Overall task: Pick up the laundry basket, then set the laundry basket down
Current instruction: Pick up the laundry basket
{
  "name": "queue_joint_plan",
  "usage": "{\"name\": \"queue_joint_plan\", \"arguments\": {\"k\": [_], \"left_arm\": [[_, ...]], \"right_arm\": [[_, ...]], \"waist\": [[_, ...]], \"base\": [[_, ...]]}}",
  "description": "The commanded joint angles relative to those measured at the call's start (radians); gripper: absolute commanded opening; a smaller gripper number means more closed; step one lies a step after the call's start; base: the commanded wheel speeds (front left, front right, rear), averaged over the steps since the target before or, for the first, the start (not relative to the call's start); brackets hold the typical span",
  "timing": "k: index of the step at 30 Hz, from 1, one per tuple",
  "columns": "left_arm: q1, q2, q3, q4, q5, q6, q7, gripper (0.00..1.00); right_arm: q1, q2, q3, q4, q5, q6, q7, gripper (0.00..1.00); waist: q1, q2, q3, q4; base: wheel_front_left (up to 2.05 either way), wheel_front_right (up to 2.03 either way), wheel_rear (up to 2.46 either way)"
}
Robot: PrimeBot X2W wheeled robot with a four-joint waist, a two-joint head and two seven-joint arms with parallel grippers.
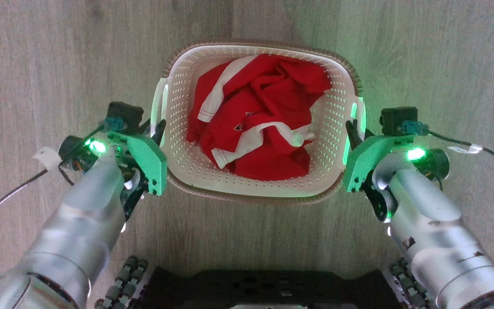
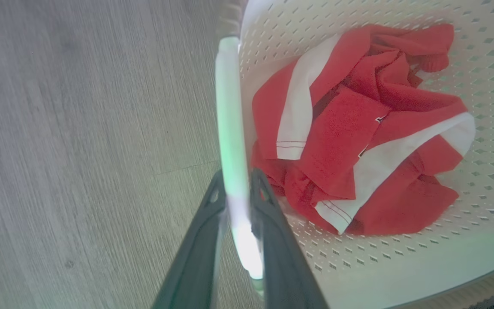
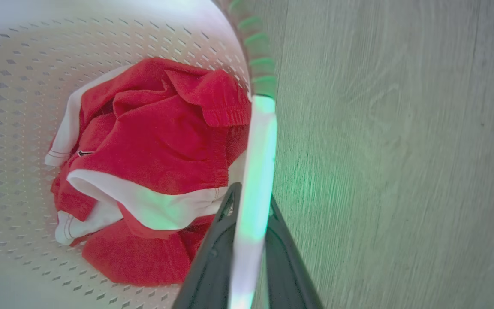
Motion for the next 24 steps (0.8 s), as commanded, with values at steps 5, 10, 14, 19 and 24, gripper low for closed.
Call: {"name": "queue_joint_plan", "arguments": {"k": [5, 10, 14, 19, 24], "left_arm": [[0.013, 0.031, -0.026, -0.005, -0.021, 0.001, -0.005, 0.0], [0.018, 0.025, -0.071, -0.009, -0.041, 0.001, -0.005, 0.0], [0.021, 0.022, -0.111, -0.015, -0.065, 0.001, -0.003, 0.0], [0.029, 0.031, -0.165, -0.029, -0.097, 0.001, 0.004, 0.0], [0.036, 0.044, -0.216, -0.054, -0.129, 0.001, 0.032, 0.0]], "right_arm": [[-0.019, 0.015, 0.029, -0.009, -0.048, 0.007, 0.029, 0.0], [-0.058, 0.015, 0.026, -0.006, -0.075, 0.007, 0.087, 0.0], [-0.08, 0.015, 0.01, 0.004, -0.097, 0.007, 0.122, 0.0], [-0.078, 0.015, 0.02, 0.005, -0.091, 0.007, 0.185, 0.0], [-0.07, 0.015, 0.042, -0.005, -0.06, 0.007, 0.25, 0.0]], "waist": [[0.0, 0.0, -0.01, 0.013], [0.0, 0.0, -0.027, 0.024], [0.0, 0.0, -0.044, 0.036], [0.0, 0.0, -0.075, 0.045], [0.0, 0.0, -0.107, 0.047]], "base": [[0.0, 0.0, 0.0], [0.0, 0.0, 0.0], [0.0, 0.0, 0.0], [0.0, 0.0, 0.0], [0.0, 0.0, 0.0]]}}
